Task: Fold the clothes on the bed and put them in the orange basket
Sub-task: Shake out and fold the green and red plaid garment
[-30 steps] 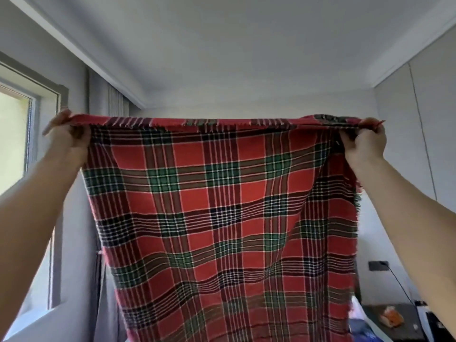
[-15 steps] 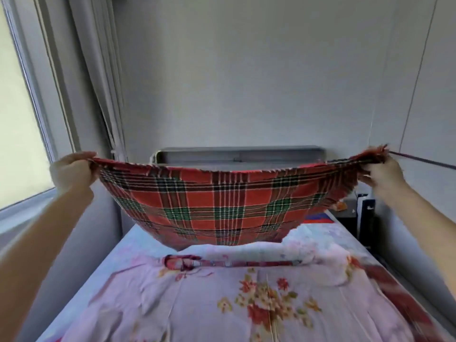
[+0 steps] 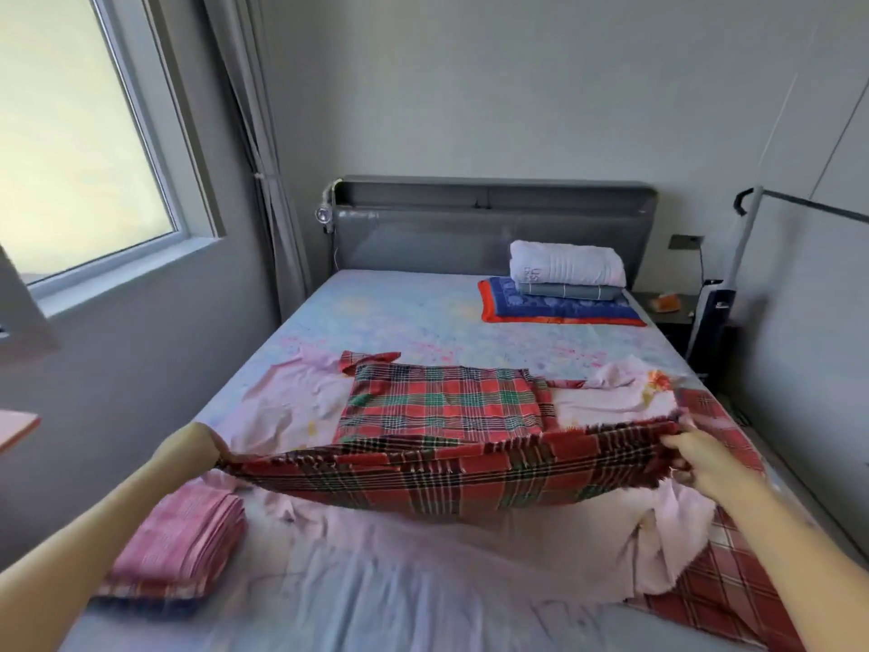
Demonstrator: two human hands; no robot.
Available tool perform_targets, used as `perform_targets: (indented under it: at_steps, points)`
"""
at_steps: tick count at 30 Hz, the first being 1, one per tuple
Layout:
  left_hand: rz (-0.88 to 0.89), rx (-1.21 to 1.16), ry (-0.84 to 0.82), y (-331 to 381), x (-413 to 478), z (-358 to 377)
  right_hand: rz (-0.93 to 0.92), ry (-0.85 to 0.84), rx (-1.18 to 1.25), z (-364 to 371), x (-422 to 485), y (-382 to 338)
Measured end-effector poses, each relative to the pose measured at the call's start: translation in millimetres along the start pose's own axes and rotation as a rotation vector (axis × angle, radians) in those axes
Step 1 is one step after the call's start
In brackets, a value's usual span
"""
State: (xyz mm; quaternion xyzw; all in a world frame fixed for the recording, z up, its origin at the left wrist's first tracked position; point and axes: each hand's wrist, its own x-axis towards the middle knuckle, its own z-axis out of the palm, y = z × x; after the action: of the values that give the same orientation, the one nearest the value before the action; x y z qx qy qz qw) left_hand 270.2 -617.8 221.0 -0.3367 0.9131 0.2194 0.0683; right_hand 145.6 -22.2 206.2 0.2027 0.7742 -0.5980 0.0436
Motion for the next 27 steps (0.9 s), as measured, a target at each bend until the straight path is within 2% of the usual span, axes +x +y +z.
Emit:
perform_targets:
  at_steps: [3, 7, 9, 11, 12, 16, 18, 22, 24, 26, 27]
  points:
    - [-0.048, 0.142, -0.138, -33.2, -0.8, 42.3, 0.078, -0.057, -0.256, -27.0, -24.2, 32.2]
    - [-0.131, 0.231, -0.222, -22.8, -131.1, 53.8, 0.076, -0.241, -0.615, -59.6, -62.9, 72.4]
    - [-0.168, 0.274, -0.261, -25.9, -150.2, 53.7, 0.13, -0.299, -0.668, -74.4, -75.5, 80.2]
    - [-0.278, 0.311, -0.297, -26.2, -161.5, 46.7, 0.195, -0.348, -0.689, -85.8, -77.8, 82.3]
    - [-0.262, 0.324, -0.257, -27.3, -160.1, 45.8, 0.22, -0.358, -0.699, -88.0, -74.4, 81.4]
    - [-0.384, 0.236, -0.24, -13.3, -154.5, 40.0, 0.224, -0.3, -0.713, -84.2, -56.8, 76.6]
    - [-0.343, 0.251, -0.284, -5.9, -134.6, 44.7, 0.226, -0.237, -0.65, -73.2, -39.5, 82.9]
    - [-0.384, -0.092, -0.292, 6.7, -98.0, 67.7, 0.219, -0.083, -0.538, -41.5, -5.1, 98.1]
    - [-0.33, -0.168, -0.259, 18.5, -72.1, 81.1, 0.234, -0.008, -0.49, -25.6, 13.9, 109.2]
    - [-0.489, -0.563, -0.212, 26.0, -43.0, 98.6, 0.265, 0.036, -0.444, -10.7, 41.0, 123.9]
    - [-0.578, -0.643, -0.256, 28.5, -21.8, 110.4, 0.295, 0.057, -0.443, -1.9, 61.3, 132.8]
